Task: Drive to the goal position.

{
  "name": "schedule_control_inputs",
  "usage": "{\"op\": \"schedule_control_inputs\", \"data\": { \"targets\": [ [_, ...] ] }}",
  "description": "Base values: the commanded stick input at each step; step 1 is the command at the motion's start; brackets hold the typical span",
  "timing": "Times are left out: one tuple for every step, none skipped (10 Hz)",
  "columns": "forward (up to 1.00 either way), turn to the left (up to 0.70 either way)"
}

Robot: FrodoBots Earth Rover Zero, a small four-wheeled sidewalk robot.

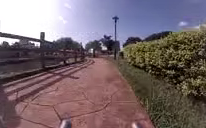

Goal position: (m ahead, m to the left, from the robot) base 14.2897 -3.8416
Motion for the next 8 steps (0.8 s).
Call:
{"op": "schedule_control_inputs", "data": {
  "targets": [
    [0.50,0.00],
    [0.50,0.00],
    [0.50,0.01],
    [0.50,0.02],
    [0.50,0.00],
    [0.50,0.00],
    [0.50,0.00],
    [0.50,0.00]
  ]
}}
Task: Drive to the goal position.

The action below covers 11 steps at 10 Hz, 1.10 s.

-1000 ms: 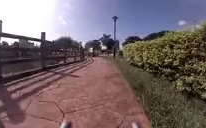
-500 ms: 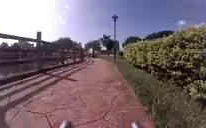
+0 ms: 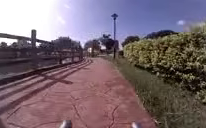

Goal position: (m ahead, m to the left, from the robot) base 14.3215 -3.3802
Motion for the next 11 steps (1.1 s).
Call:
{"op": "schedule_control_inputs", "data": {
  "targets": [
    [0.50,0.08],
    [0.50,0.47],
    [0.50,0.50],
    [0.50,0.50],
    [0.50,0.39],
    [0.50,0.16],
    [0.50,0.07],
    [0.50,0.00],
    [0.50,0.00],
    [0.50,0.00],
    [0.50,0.00]
  ]
}}
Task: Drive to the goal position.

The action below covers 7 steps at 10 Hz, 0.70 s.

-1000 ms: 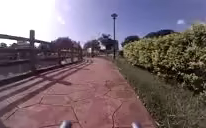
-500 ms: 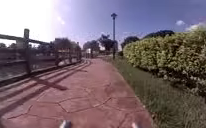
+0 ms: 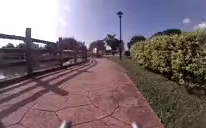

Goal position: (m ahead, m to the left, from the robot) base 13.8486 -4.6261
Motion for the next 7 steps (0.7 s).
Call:
{"op": "schedule_control_inputs", "data": {
  "targets": [
    [0.50,0.00],
    [0.50,0.00],
    [0.50,0.00],
    [0.50,0.00],
    [0.50,0.00],
    [0.50,0.00],
    [0.50,0.00]
  ]
}}
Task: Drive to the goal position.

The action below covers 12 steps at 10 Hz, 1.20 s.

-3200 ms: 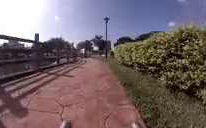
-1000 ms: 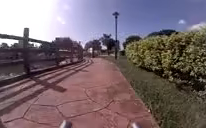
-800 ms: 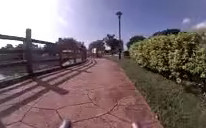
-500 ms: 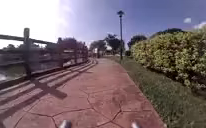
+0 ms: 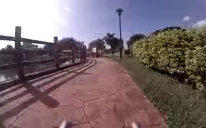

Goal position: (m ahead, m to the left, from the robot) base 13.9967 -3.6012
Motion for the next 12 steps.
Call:
{"op": "schedule_control_inputs", "data": {
  "targets": [
    [0.50,0.00],
    [0.50,0.00],
    [0.50,0.00],
    [0.50,0.00],
    [0.50,0.00],
    [0.50,0.00],
    [0.50,0.00],
    [0.50,0.00],
    [0.50,0.00],
    [0.50,0.00],
    [0.50,0.00],
    [0.50,0.00]
  ]
}}
